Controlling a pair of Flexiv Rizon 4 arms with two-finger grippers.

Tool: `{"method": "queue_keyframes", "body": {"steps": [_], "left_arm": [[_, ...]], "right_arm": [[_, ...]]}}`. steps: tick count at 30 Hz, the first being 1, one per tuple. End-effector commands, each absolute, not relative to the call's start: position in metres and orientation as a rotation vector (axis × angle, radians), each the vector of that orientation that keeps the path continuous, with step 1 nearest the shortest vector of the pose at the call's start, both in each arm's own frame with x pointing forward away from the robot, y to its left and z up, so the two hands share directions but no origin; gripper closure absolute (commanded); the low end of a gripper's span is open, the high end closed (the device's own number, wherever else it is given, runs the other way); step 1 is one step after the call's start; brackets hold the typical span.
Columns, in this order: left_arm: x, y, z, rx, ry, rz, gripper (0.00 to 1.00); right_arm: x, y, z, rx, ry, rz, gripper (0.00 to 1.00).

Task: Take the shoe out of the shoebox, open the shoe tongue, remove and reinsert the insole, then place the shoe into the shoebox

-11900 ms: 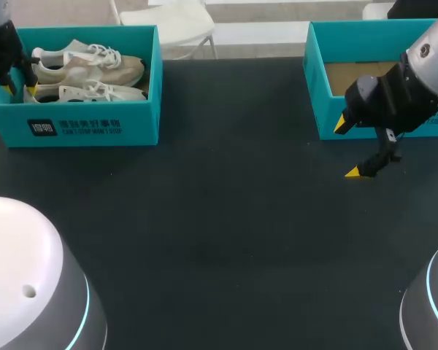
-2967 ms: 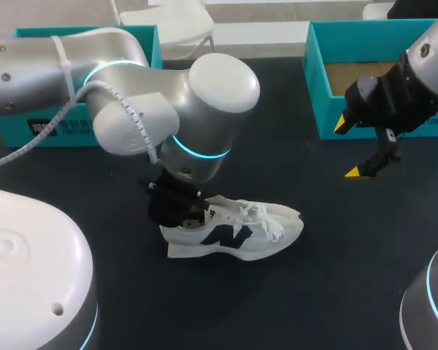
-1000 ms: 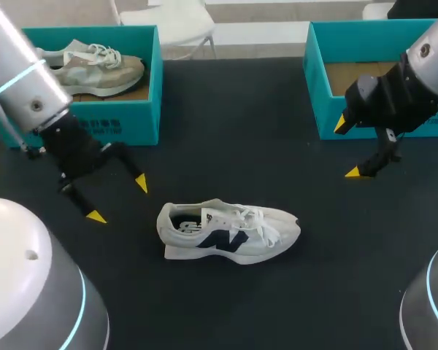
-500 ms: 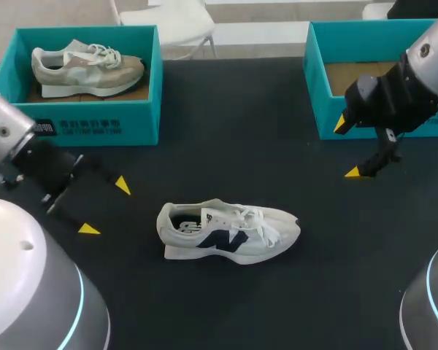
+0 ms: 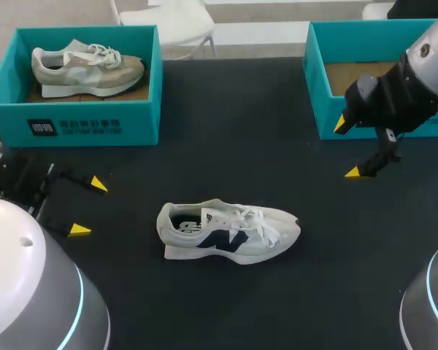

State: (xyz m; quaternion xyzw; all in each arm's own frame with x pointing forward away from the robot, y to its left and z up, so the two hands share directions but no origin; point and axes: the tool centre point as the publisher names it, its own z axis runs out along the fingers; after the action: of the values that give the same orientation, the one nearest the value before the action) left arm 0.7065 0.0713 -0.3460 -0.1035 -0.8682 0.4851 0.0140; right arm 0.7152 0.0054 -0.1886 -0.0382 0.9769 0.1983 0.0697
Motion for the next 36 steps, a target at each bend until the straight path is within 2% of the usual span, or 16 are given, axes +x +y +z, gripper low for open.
{"method": "queue_keyframes", "body": {"steps": [1,18,24,36], "left_arm": [[0.702,0.071,-0.348,-0.292,-2.72,1.527,0.0],[0.702,0.071,-0.348,-0.292,-2.72,1.527,0.0],[0.701,0.055,-0.361,-0.107,-2.761,1.609,0.0],[0.688,0.013,-0.383,-0.072,-2.764,1.616,0.0]], "right_arm": [[0.716,0.006,-0.19,-0.115,2.941,0.595,0.0],[0.716,0.006,-0.19,-0.115,2.941,0.595,0.0],[0.716,0.006,-0.19,-0.115,2.941,0.595,0.0],[0.716,0.006,-0.19,-0.115,2.941,0.595,0.0]]}}
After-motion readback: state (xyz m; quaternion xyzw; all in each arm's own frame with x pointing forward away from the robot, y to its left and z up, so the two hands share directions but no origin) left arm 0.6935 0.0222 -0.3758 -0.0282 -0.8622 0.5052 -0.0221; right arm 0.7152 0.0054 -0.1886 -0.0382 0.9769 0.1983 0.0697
